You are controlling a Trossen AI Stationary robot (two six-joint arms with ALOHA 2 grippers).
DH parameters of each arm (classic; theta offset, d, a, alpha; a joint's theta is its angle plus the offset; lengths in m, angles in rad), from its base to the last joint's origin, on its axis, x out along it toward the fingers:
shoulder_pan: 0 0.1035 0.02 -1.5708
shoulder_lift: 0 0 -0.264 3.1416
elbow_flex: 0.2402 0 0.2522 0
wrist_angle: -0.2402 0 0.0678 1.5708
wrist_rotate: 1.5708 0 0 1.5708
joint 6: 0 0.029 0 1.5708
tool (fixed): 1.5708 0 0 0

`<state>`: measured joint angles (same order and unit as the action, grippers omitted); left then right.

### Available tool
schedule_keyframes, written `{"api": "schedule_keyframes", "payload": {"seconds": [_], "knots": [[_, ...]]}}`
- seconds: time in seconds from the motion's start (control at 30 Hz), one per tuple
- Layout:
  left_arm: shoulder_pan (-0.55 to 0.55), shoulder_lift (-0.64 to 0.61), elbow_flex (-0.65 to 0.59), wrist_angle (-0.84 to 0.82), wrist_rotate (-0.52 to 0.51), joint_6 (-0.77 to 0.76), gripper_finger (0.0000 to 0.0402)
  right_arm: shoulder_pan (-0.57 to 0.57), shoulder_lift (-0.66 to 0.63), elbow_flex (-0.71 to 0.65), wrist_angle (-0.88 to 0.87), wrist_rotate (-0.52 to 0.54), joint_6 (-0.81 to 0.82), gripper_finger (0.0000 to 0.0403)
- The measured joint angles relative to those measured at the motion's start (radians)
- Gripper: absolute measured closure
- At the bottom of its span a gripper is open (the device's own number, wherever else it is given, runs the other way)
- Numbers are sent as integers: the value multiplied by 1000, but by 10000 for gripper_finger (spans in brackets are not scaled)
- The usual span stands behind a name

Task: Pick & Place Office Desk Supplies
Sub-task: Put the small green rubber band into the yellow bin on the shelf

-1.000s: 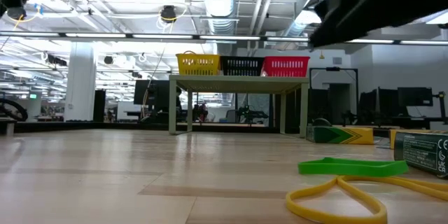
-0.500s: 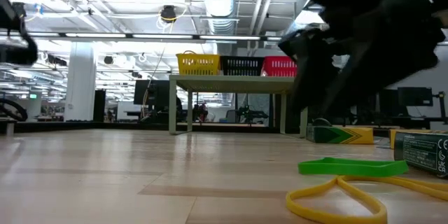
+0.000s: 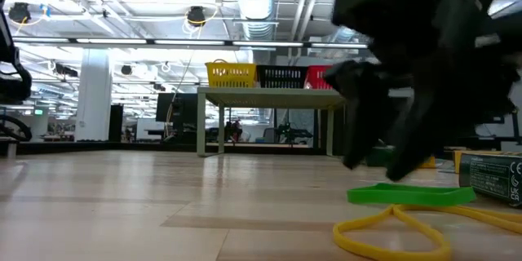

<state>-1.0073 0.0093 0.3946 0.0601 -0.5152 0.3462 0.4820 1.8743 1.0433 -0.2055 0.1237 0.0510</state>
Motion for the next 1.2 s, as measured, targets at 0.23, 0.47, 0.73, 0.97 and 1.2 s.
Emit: {"api": "schedule_keyframes", "payload": {"seconds": [0.23, 0.47, 0.73, 0.97, 1.2], "knots": [[0, -1, -47, 14, 13, -91, 401, 5, 54, 3, 15, 1, 18, 238], [1, -1, -149, 168, -3, -90, 401, 9, 46, 4, -15, 0, 31, 362], [2, -1, -248, 325, 45, -119, 401, 8, 47, 3, -26, 3, 28, 397], [80, 18, -301, 417, 107, -188, 401, 3, 47, 2, -31, 11, 36, 401], [286, 157, -305, 410, 242, -317, 401, 2, 35, -1, -34, 37, 31, 402]]}}
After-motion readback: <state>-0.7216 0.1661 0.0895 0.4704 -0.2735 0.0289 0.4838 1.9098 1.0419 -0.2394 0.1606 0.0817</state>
